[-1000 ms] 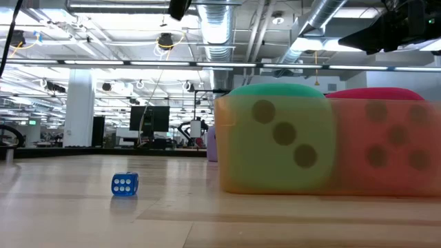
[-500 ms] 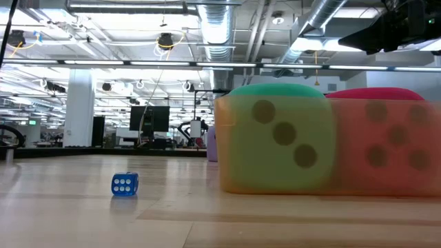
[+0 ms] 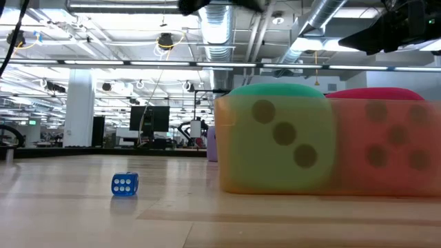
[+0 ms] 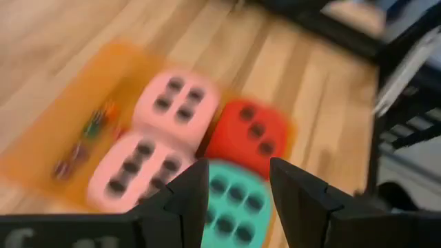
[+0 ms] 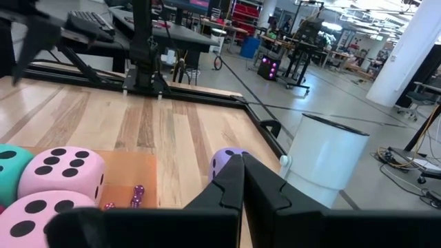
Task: Pick & Place Dice
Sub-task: Put the small blue dice into the orange bin
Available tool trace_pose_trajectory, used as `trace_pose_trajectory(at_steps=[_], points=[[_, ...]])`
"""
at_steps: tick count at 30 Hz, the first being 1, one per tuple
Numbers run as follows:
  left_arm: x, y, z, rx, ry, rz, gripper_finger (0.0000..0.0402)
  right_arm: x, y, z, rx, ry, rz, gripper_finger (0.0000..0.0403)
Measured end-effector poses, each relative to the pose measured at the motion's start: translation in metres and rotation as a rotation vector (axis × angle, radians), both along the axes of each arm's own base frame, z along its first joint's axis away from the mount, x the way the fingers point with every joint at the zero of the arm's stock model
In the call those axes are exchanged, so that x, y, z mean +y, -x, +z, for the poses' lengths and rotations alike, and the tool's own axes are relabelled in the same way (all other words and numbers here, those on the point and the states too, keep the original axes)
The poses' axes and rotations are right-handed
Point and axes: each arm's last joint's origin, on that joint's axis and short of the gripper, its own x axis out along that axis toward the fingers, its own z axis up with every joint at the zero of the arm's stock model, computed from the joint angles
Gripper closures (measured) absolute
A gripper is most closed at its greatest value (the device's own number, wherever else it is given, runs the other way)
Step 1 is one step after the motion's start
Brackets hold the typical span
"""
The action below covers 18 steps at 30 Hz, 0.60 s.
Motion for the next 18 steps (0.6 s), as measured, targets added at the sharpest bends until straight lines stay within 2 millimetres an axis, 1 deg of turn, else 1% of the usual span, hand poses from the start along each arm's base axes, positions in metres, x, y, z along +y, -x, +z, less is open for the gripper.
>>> trace_pose_trajectory(at_steps=[4, 8, 12, 15, 18], points=[[0.006, 0.009, -0.009, 0.162, 0.086, 0.032, 0.0257, 0.000, 0.000, 0.000, 0.001, 0.000, 0.000, 0.0403], [0.007, 0.019, -0.020, 0.330, 0.143, 0.029, 0.0257, 0.000, 0.000, 0.000, 0.001, 0.000, 0.000, 0.0403], [0.003, 0.028, -0.027, 0.400, 0.119, 0.022, 0.0257, 0.000, 0.000, 0.000, 0.001, 0.000, 0.000, 0.0403], [-0.002, 0.037, -0.031, 0.469, 0.057, -0.033, 0.0257, 0.000, 0.000, 0.000, 0.001, 0.000, 0.000, 0.0403], [-0.008, 0.041, -0.034, 0.482, 0.020, -0.092, 0.0257, 0.000, 0.000, 0.000, 0.001, 0.000, 0.000, 0.0403]])
